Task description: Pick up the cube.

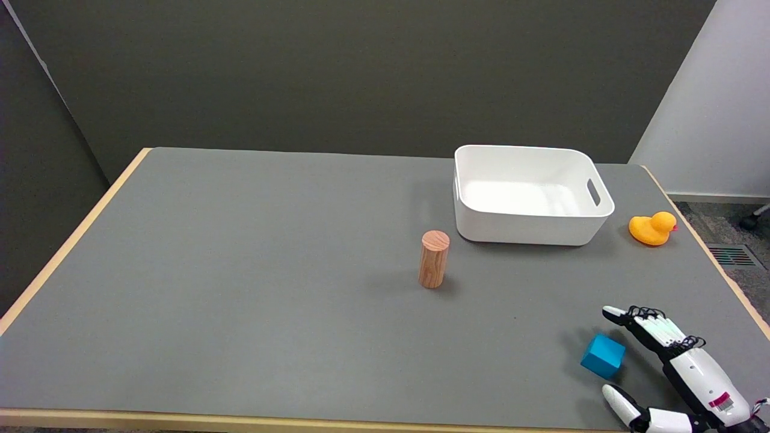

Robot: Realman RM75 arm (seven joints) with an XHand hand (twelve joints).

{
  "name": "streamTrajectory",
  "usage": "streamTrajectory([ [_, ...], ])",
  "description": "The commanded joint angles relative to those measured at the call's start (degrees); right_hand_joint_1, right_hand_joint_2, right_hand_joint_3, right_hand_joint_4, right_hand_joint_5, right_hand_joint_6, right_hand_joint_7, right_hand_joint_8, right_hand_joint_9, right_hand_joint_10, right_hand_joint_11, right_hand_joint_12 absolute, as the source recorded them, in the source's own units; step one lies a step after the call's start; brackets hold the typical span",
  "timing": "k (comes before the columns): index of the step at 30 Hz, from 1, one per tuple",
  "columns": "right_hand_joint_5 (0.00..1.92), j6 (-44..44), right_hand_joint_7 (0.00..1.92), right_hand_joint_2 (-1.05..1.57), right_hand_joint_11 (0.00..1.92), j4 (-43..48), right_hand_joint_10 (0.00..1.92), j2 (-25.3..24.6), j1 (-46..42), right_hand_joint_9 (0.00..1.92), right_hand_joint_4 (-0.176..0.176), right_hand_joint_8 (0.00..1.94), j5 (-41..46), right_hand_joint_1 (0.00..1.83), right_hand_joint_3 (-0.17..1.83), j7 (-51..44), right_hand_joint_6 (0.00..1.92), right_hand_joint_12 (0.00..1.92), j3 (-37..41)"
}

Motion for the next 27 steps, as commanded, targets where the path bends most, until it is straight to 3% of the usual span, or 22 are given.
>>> streamTrajectory([
  [1,0.29,0.2,0.48,0.64,0.18,-1.0,0.90,0.3,1.9,0.34,-0.027,0.51,1.3,0.72,0.91,0.8,0.52,1.35,0.1],
  [10,0.34,0.1,0.53,0.65,0.24,-0.8,0.99,0.2,1.9,0.44,-0.018,0.62,1.3,0.77,0.94,0.8,0.62,1.43,0.1],
  [11,0.34,1.1,0.53,0.65,0.24,0.1,0.99,-0.1,1.3,0.44,-0.018,0.62,2.1,0.77,0.94,1.5,0.62,1.44,-0.4],
  [12,0.34,7.8,0.53,0.65,0.24,5.1,0.99,-1.8,-2.3,0.44,-0.018,0.62,6.9,0.77,0.94,5.7,0.62,1.44,-3.2],
  [13,0.34,0.0,0.53,0.65,0.24,-0.7,0.99,0.2,1.9,0.44,-0.019,0.62,1.4,0.77,0.94,0.9,0.62,1.44,-0.1],
  [27,0.29,-0.5,0.42,0.62,0.20,-0.6,0.92,0.4,2.7,0.33,-0.016,0.48,0.9,0.66,0.90,2.8,0.52,1.40,-0.5],
])
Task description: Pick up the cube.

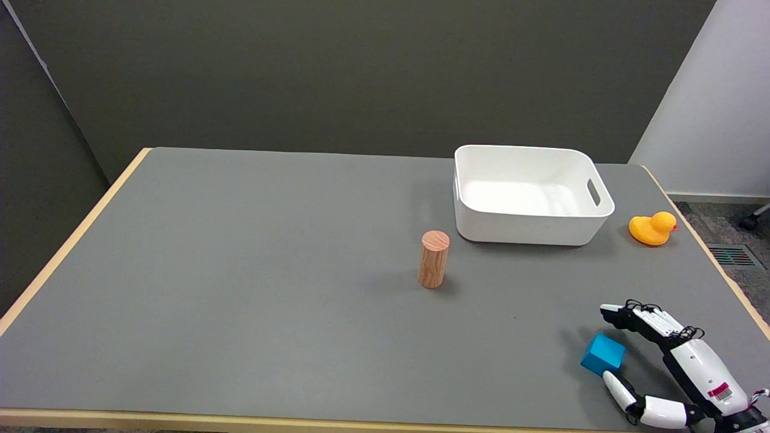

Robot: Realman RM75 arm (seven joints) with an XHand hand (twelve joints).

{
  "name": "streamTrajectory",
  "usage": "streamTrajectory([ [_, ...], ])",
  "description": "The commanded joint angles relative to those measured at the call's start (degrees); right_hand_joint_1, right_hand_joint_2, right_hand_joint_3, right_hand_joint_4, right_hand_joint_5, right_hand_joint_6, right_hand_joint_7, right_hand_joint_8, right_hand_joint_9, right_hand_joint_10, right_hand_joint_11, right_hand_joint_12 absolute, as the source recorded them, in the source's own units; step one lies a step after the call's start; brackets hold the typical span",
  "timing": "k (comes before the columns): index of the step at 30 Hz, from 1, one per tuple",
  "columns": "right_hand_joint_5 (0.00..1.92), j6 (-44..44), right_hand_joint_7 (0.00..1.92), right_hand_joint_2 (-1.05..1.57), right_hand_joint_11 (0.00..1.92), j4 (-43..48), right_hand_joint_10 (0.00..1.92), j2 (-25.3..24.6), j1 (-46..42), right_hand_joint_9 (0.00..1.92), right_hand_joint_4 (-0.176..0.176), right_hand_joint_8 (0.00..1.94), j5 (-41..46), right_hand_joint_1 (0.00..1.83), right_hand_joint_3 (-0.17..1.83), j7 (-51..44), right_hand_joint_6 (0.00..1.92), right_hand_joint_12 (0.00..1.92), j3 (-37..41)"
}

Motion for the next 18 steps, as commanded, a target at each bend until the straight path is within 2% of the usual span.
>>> streamTrajectory([
  [1,0.29,-0.9,0.42,0.62,0.20,0.1,0.92,0.2,0.9,0.32,-0.016,0.47,-0.3,0.66,0.90,1.5,0.52,1.40,-0.3],
  [9,0.29,-1.8,0.42,0.62,0.20,0.1,0.91,0.1,1.3,0.32,-0.018,0.47,-0.6,0.66,0.90,1.3,0.51,1.40,-0.9],
  [18,0.34,-1.6,0.49,0.62,0.23,0.1,0.99,0.2,1.8,0.41,-0.026,0.56,-0.6,0.75,0.92,1.1,0.61,1.43,-1.4],
])
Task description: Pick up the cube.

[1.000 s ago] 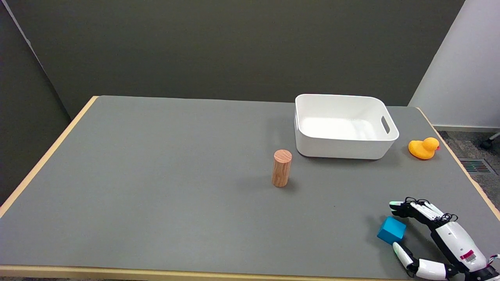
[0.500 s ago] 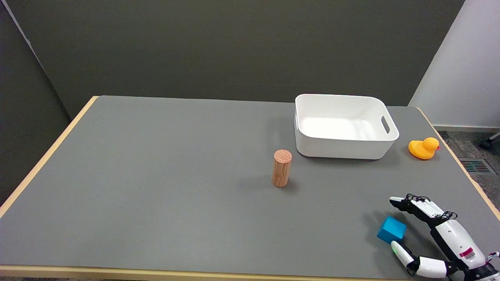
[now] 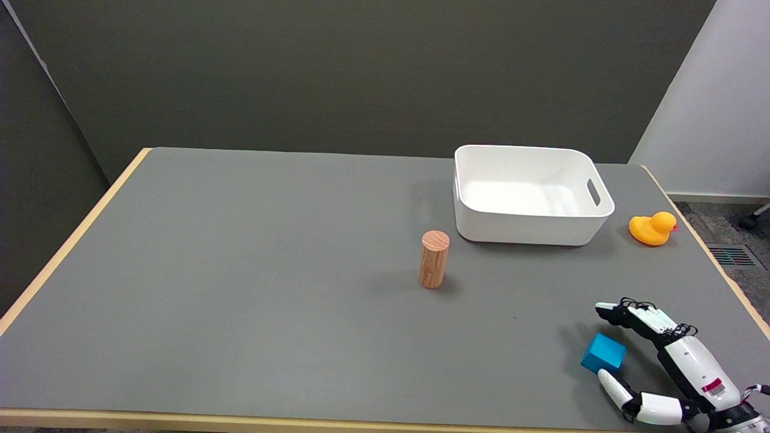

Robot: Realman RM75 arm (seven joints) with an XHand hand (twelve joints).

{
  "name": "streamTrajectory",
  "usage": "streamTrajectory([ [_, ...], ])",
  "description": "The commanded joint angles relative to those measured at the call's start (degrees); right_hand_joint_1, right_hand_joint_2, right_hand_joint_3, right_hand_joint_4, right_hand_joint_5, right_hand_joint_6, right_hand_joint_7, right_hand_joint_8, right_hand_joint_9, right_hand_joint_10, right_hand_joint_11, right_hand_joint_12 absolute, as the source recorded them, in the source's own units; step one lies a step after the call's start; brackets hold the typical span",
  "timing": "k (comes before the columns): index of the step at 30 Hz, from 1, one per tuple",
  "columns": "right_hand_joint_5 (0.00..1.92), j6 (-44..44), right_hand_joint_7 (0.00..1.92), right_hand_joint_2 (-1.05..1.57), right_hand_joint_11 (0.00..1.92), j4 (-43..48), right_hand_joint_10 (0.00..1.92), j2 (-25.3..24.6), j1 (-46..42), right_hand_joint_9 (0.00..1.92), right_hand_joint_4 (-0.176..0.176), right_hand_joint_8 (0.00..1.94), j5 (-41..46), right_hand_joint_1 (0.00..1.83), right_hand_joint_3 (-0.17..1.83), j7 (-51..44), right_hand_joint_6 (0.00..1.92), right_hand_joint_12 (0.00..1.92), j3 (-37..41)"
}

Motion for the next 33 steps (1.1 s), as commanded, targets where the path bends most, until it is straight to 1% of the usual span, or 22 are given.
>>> streamTrajectory([
  [1,0.34,-0.5,0.50,0.62,0.24,0.1,1.00,0.1,0.9,0.42,-0.026,0.58,-0.3,0.76,0.93,0.1,0.62,1.45,-1.0],
  [5,0.35,-1.6,0.52,0.63,0.26,-0.6,1.03,0.4,1.7,0.43,-0.025,0.59,-1.0,0.77,0.92,-0.5,0.63,1.46,-0.8],
  [7,0.35,-0.7,0.53,0.63,0.26,0.1,1.03,0.0,1.3,0.45,-0.024,0.61,-0.1,0.77,0.94,0.0,0.65,1.47,-1.2],
  [12,0.46,-0.4,0.66,0.68,0.37,0.1,1.19,-0.3,1.7,0.58,-0.038,0.84,0.2,0.89,0.92,-0.1,0.92,1.58,-0.6],
  [14,0.50,-0.2,0.74,0.74,0.44,0.1,1.29,-0.2,1.8,0.67,-0.040,1.04,0.2,0.96,0.87,-0.5,1.12,1.66,-0.6],
  [16,0.56,0.2,0.84,1.12,0.40,0.1,1.34,-0.2,1.8,0.70,-0.104,1.33,0.2,1.15,0.28,-1.4,1.49,1.74,-0.6],
  [17,0.59,0.7,0.86,1.13,0.37,0.1,1.38,-0.1,1.8,0.72,-0.120,1.36,0.2,1.18,0.27,-1.9,1.49,1.80,-0.6],
  [18,0.61,0.8,0.88,1.09,0.34,0.1,1.42,-0.1,1.8,0.74,-0.133,1.37,0.2,1.19,0.32,-2.1,1.45,1.86,-0.5],
  [19,0.62,0.8,0.89,1.07,0.32,0.1,1.45,0.0,1.8,0.75,-0.138,1.39,0.2,1.20,0.36,-2.1,1.44,1.89,-0.5],
  [21,0.61,0.9,0.87,1.04,0.34,0.1,1.51,0.1,1.9,0.76,-0.133,1.43,0.2,1.19,0.44,-2.1,1.47,1.92,-0.5],
  [22,0.60,0.9,0.85,1.11,0.33,0.1,1.50,0.2,1.9,0.76,-0.113,1.45,0.2,1.18,0.32,-2.1,1.48,1.91,-0.4],
  [23,0.59,1.1,0.83,1.15,0.31,0.1,1.50,0.2,1.9,0.77,-0.103,1.45,0.2,1.17,0.25,-2.1,1.49,1.91,-0.3],
  [24,0.58,1.2,0.83,1.17,0.29,0.1,1.51,0.2,1.9,0.77,-0.101,1.45,0.2,1.16,0.23,-2.1,1.50,1.92,0.0],
  [27,0.57,1.5,0.84,1.18,0.28,0.1,1.50,0.3,1.9,0.77,-0.130,1.46,0.2,1.17,0.21,-2.0,1.49,1.91,0.9],
  [31,0.57,1.6,0.83,1.19,0.28,1.3,1.52,1.2,1.5,0.78,-0.129,1.47,0.3,1.17,0.19,-1.6,1.50,1.92,4.8],
  [33,0.58,1.6,0.84,1.17,0.33,2.7,1.52,1.9,0.9,0.79,-0.124,1.44,1.0,1.17,0.21,-1.6,1.49,1.92,7.8],
])
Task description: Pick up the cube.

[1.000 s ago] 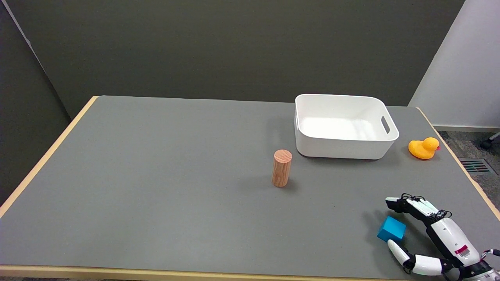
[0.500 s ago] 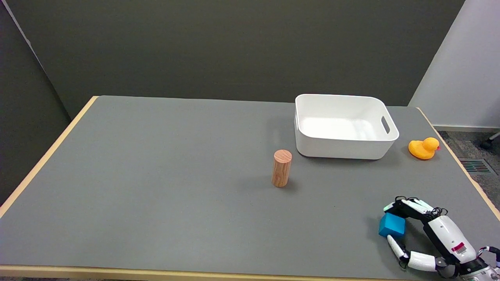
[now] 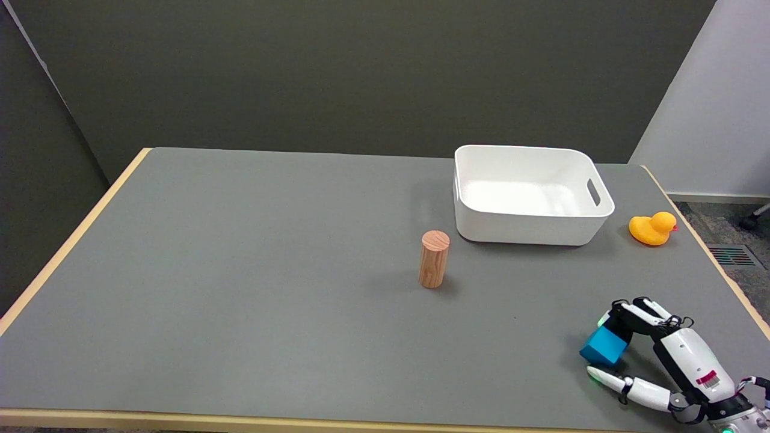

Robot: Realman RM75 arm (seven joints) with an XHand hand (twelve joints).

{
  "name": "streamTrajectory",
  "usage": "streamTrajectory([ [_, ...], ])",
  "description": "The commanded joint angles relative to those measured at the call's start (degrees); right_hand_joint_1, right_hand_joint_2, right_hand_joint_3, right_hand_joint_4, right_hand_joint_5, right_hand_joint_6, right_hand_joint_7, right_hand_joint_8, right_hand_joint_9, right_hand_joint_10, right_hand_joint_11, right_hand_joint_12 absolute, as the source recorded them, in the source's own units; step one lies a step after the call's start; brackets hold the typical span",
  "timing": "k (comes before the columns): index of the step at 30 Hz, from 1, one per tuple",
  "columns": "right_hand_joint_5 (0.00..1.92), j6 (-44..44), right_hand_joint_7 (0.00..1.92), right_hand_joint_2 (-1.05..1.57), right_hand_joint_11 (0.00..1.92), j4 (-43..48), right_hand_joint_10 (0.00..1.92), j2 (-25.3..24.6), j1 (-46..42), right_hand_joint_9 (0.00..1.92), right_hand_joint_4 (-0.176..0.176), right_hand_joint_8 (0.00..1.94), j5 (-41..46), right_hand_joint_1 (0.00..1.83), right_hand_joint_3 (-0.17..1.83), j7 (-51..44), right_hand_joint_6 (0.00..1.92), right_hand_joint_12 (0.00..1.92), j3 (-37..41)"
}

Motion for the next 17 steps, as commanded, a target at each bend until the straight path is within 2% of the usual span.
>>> streamTrajectory([
  [1,0.58,1.2,0.84,1.17,0.34,3.7,1.52,2.4,-1.2,0.80,-0.123,1.44,1.6,1.17,0.22,-0.2,1.49,1.92,9.8],
  [7,0.60,-0.5,0.86,1.13,0.44,8.0,1.52,6.7,-1.3,0.82,-0.121,1.42,6.9,1.18,0.26,-0.6,1.46,1.92,13.7],
  [11,0.62,-5.4,0.87,1.09,0.47,11.0,1.54,10.6,1.3,0.83,-0.117,1.39,7.6,1.19,0.32,-0.6,1.44,1.92,13.8],
  [17,0.61,-18.4,0.86,1.13,0.44,17.5,1.56,16.5,9.1,0.83,-0.116,1.42,3.6,1.18,0.27,-0.6,1.46,1.92,12.3],
])
